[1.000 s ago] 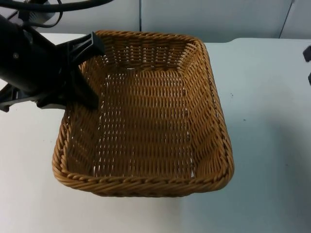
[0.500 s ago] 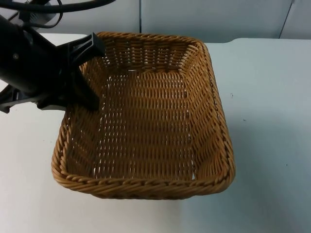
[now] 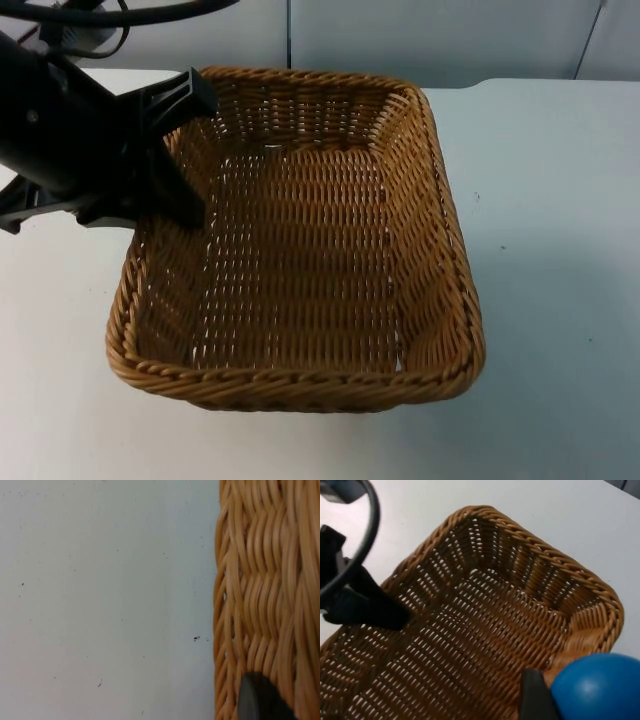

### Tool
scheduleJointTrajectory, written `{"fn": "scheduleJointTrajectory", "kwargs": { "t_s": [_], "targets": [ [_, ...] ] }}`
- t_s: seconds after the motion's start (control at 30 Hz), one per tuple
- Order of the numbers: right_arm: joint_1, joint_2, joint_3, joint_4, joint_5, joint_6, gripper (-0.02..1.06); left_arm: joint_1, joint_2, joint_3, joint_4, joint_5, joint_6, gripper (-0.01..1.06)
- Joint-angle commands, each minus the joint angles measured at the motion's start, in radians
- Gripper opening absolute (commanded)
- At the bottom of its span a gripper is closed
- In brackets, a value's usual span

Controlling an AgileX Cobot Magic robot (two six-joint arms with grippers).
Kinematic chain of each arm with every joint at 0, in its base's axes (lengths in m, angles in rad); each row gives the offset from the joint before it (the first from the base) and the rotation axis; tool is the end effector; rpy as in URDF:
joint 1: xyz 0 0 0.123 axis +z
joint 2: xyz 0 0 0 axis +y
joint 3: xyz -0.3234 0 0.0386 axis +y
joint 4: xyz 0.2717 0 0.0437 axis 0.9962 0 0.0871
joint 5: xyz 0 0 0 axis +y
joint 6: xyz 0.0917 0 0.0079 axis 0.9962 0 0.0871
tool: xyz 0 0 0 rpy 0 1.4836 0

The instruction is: Pick up the basket with the left hand and place the ball into the basket with the right hand.

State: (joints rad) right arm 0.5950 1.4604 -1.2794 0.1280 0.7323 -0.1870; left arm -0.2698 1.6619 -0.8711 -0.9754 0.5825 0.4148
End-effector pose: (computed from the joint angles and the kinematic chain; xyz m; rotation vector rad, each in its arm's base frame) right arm 0.2773 0.1972 0.3755 -0.8513 2.2611 0.3364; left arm 0.3070 -0.1285 0.2077 -0.1062 2.7086 -0.8654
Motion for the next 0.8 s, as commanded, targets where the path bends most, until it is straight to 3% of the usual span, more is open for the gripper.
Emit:
{"fn": "scheduleJointTrajectory", "kwargs": {
  "t_s": [0.0, 0.4, 0.77],
  "targets": [
    [0.025, 0.001, 0.0, -0.002, -0.019, 0.003, 0.0, -0.002, -0.014, 0.0, -0.024, 0.015, -0.002, 0.0],
    [0.067, 0.158, 0.0, 0.009, -0.028, 0.005, 0.0, -0.002, -0.014, 0.0, -0.028, 0.026, -0.002, 0.0],
    [0.076, 0.339, 0.0, 0.013, -0.123, 0.005, 0.0, -0.002, -0.014, 0.0, -0.028, 0.028, -0.002, 0.0]
  ]
}}
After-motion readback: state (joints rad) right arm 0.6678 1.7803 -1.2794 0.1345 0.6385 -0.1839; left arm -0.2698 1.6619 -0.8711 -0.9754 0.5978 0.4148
